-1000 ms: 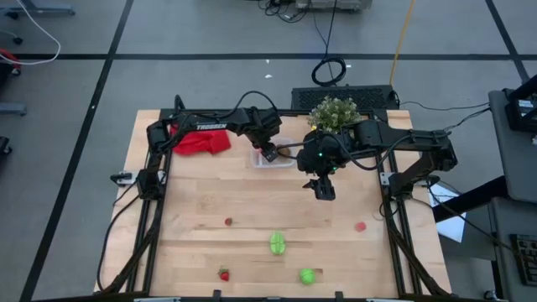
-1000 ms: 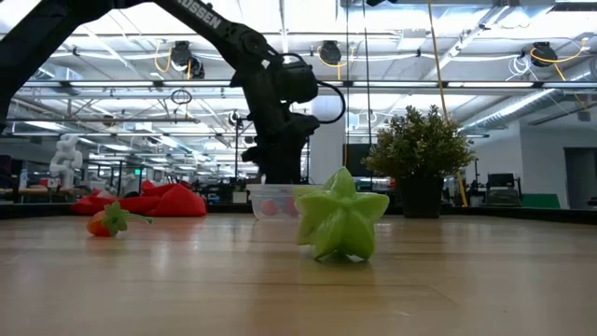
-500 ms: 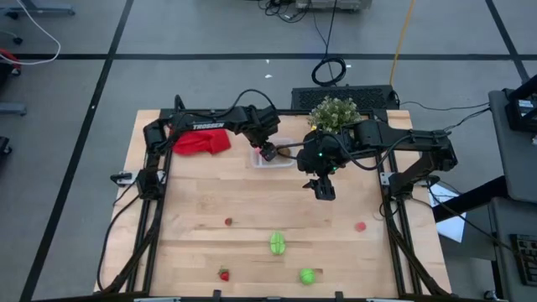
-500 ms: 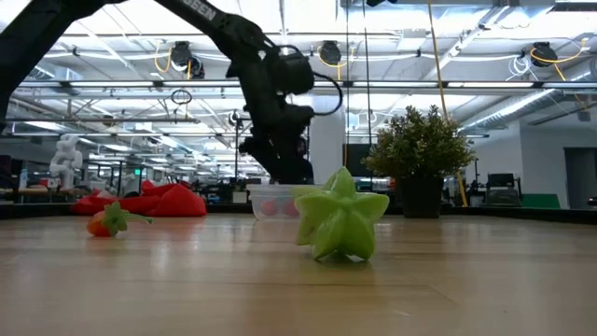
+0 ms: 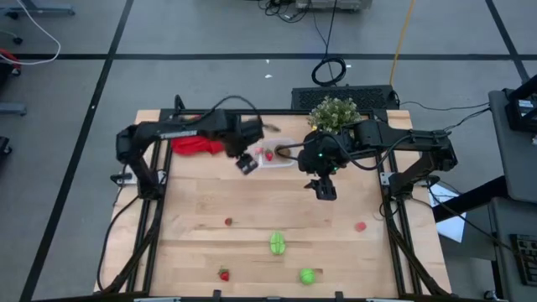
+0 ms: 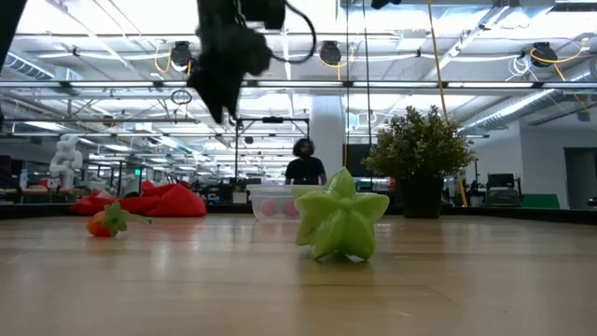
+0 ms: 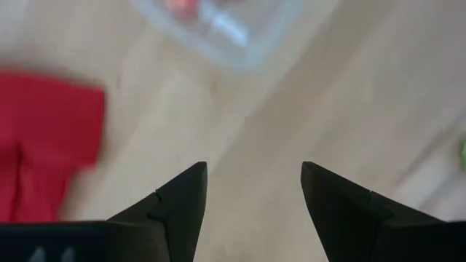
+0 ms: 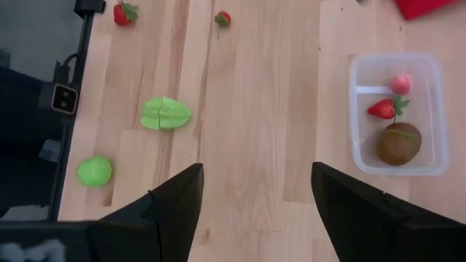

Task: Pick and placing Produce into tupperware
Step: Put the bottom strawberry into the bin

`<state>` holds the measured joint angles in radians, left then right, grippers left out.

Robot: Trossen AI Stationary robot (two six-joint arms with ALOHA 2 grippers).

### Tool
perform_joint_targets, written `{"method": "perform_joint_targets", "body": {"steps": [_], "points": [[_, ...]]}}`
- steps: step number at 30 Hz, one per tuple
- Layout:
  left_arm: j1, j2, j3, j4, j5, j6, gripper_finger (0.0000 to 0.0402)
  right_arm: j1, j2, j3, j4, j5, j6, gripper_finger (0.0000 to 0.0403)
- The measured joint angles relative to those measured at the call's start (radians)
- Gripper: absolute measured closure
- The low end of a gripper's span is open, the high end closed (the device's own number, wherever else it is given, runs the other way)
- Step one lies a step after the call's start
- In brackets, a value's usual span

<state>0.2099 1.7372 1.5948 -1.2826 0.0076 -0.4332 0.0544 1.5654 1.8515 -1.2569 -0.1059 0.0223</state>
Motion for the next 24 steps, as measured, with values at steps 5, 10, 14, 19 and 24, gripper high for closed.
{"method": "perform_joint_targets", "body": {"steps": [5, 10, 14, 19, 24], "points": [[-0.172, -0.032, 0.000, -0.089, -0.024, -0.159, 0.0174, 0.000, 0.000, 0.000, -0.017, 0.000, 0.019, 0.0156], [-0.330, -0.030, 0.000, -0.116, -0.043, -0.318, 0.0174, 0.006, 0.000, 0.000, -0.031, -0.003, 0.072, 0.0156], [-0.434, -0.022, 0.000, -0.127, -0.043, -0.433, 0.0174, 0.021, 0.000, 0.000, -0.032, -0.003, 0.093, 0.0156], [-0.549, -0.022, 0.000, -0.126, -0.044, -0.595, 0.0174, 0.046, 0.000, 0.000, -0.027, -0.003, 0.097, 0.0156], [-0.657, -0.017, 0.000, -0.069, -0.044, -0.756, 0.0174, 0.060, 0.000, 0.000, -0.004, -0.003, 0.097, 0.0156]]}}
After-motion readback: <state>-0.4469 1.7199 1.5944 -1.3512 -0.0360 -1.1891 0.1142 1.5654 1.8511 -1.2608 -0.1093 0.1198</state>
